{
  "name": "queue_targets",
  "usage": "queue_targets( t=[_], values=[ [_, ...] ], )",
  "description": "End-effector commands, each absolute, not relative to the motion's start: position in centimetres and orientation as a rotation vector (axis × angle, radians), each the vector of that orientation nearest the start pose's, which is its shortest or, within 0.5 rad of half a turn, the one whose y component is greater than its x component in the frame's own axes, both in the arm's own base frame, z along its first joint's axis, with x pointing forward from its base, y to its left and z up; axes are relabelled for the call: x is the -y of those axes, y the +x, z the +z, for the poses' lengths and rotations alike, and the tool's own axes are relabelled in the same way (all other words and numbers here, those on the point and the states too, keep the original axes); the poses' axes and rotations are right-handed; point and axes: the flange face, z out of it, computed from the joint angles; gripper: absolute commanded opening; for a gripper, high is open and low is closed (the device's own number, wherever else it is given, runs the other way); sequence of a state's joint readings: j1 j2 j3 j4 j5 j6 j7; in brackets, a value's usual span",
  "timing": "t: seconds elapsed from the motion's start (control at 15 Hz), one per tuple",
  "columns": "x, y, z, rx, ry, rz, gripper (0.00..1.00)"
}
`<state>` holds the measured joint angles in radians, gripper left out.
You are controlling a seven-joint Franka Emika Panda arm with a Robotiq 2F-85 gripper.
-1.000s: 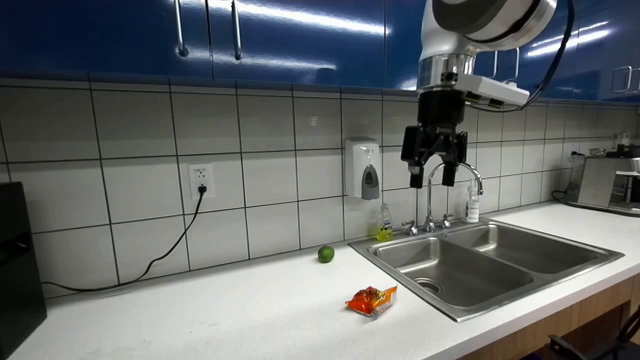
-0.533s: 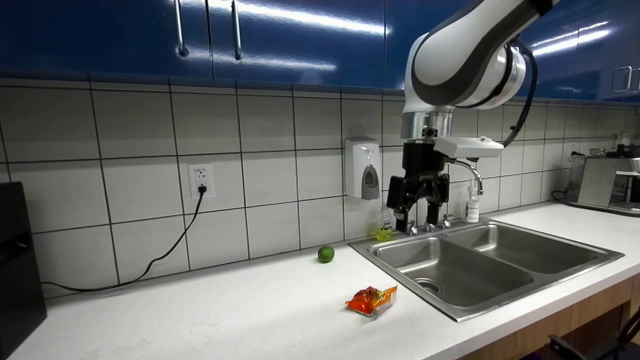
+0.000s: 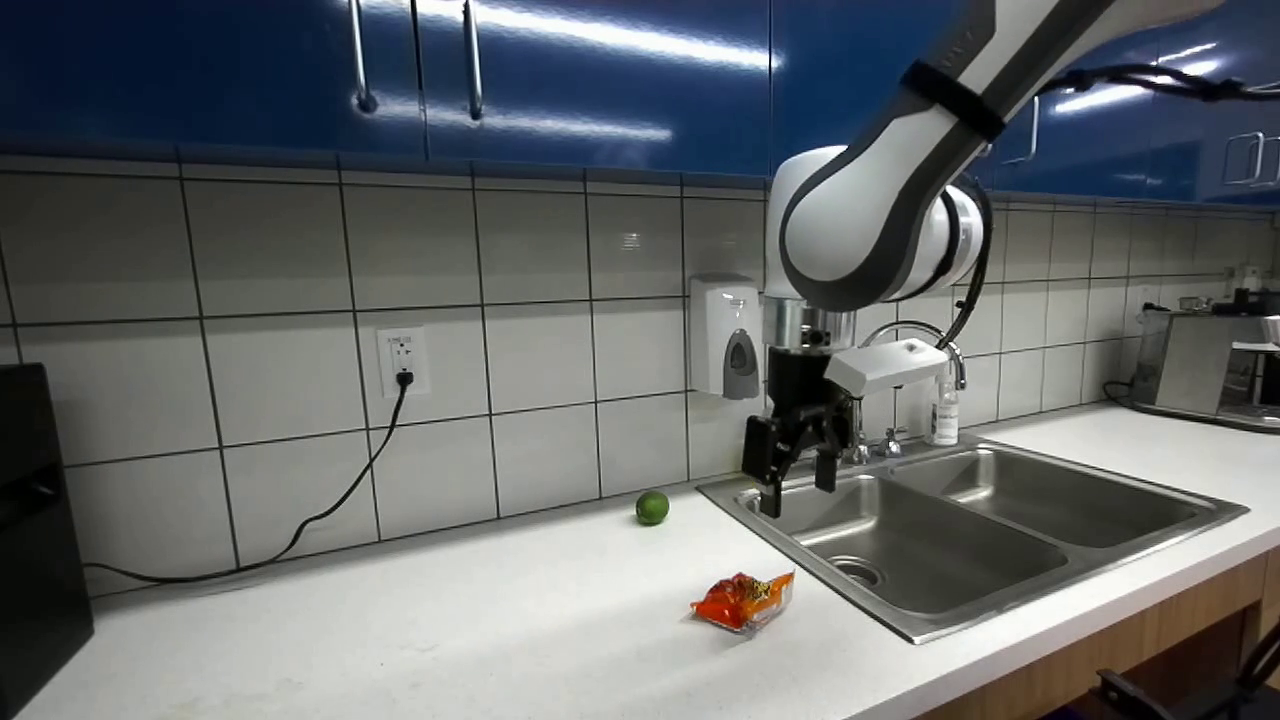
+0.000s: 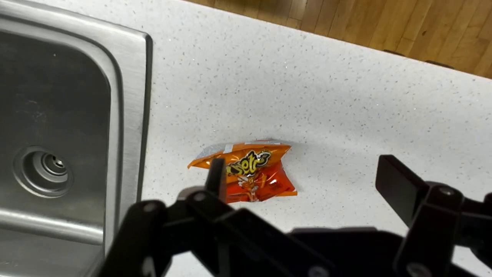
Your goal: Move the bag of cheetos to the left sink
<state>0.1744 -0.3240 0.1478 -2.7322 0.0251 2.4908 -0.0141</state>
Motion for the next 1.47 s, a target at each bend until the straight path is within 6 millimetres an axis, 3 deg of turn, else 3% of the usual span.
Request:
queue_targets(
  t=[0.0, 0.8, 1.4],
  values=[
    [-12.7, 40.4, 31.2, 0.521, -3.149, -0.119, 1.0],
    [-13.2, 46.3, 26.0, 0.54, -3.17, 0.014, 1.0],
    [-13.2, 48.3, 20.6, 0.526, -3.159, 0.096, 1.0]
  ],
)
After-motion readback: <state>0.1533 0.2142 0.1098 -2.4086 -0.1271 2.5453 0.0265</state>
